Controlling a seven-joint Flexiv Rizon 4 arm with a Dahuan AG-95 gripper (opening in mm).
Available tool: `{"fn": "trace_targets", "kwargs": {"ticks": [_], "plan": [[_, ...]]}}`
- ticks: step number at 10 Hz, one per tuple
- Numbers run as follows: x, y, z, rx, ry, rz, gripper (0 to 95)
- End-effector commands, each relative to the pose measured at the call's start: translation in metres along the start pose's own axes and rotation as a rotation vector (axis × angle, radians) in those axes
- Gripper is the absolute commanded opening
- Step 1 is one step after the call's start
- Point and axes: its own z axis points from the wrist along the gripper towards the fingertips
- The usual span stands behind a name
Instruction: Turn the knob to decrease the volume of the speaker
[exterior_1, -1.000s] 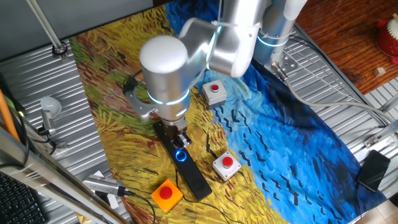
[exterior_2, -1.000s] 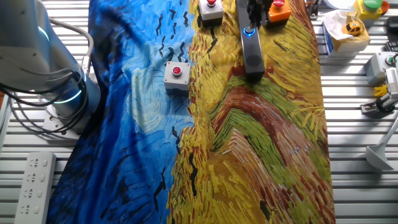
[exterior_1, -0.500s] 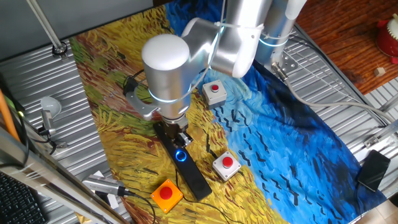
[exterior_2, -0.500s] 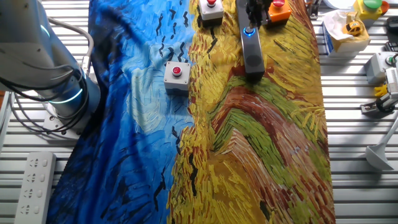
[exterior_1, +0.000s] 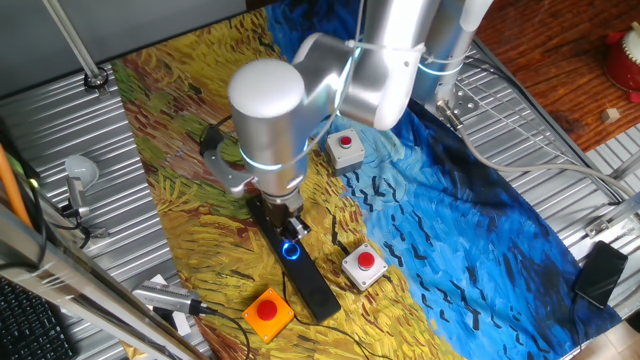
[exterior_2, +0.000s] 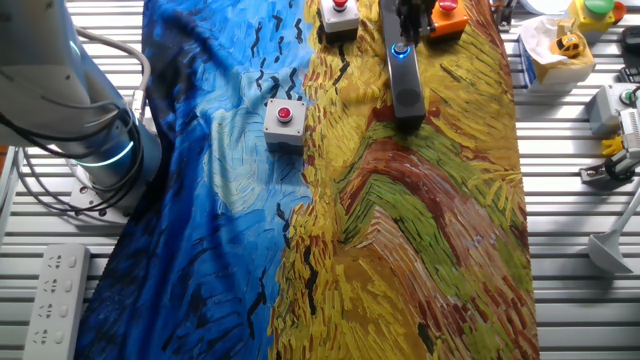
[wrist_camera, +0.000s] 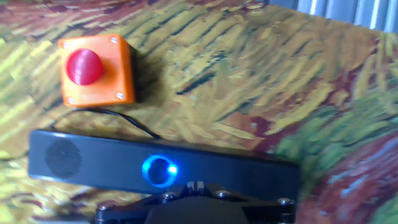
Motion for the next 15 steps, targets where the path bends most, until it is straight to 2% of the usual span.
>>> {"fn": "trace_targets", "kwargs": {"ticks": [1, 7, 13, 14, 15], "plan": [[-0.002, 0.005, 0.002, 0.005, 0.002, 0.018, 57.0], [-0.002, 0.008, 0.012, 0.020, 0.004, 0.066, 57.0], [0.007, 0.008, 0.026, 0.046, 0.006, 0.085, 57.0], [0.009, 0.008, 0.028, 0.049, 0.006, 0.087, 38.0], [0.010, 0.008, 0.030, 0.055, 0.007, 0.087, 38.0]]}}
